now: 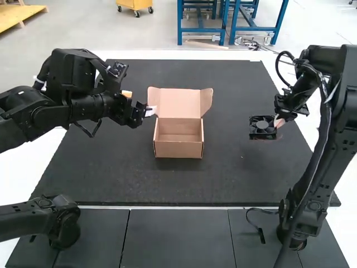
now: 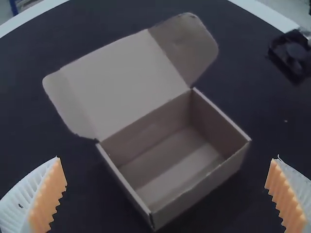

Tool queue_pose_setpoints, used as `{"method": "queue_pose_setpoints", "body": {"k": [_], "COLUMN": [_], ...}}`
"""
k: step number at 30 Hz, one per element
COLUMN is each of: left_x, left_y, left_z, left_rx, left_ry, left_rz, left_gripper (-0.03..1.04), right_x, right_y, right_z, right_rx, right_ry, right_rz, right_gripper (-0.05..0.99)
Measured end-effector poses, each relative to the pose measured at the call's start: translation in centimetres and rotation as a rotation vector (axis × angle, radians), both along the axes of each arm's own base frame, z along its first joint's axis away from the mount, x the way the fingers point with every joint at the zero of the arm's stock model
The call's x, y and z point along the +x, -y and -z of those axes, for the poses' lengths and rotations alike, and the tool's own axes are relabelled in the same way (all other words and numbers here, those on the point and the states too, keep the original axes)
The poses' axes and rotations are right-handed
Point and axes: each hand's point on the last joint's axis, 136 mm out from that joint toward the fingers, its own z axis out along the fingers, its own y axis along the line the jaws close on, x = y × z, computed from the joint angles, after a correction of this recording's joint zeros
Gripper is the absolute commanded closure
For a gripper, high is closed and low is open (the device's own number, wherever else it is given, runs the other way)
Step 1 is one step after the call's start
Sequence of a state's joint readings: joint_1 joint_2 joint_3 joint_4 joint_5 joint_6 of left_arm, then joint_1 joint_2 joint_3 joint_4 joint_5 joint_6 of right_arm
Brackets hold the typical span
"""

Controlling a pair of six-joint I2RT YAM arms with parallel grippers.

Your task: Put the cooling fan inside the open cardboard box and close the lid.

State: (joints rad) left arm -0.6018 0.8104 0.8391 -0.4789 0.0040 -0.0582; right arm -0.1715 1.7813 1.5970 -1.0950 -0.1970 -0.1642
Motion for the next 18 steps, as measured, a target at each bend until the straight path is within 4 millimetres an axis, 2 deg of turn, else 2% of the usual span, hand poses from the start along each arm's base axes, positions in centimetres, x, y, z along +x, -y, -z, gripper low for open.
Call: {"method": "queue_pose_setpoints", "body": {"k": [9,15,18], "left_x": [1.0,1.4,1.7], "left_y": [-1.2,-2.2,-2.8], "left_z": [-0.4,2.1,2.6], "left_rx": [-0.023,-0.010,-0.009], "left_ry": [0.009,-0.042,-0.050], "left_rz": [-0.060,-0.115,-0.141], "left_gripper": [0.04,0.04,0.04], "right_x": [-2.7,-3.8,-4.1], "right_y": [-1.4,-2.4,-2.9], "right_z": [-3.6,-5.9,-7.1], "right_rx": [0.044,0.087,0.109], "right_ry": [0.084,0.148,0.181], "right_rz": [0.037,0.071,0.085], "right_gripper": [0.96,0.96,0.96]}}
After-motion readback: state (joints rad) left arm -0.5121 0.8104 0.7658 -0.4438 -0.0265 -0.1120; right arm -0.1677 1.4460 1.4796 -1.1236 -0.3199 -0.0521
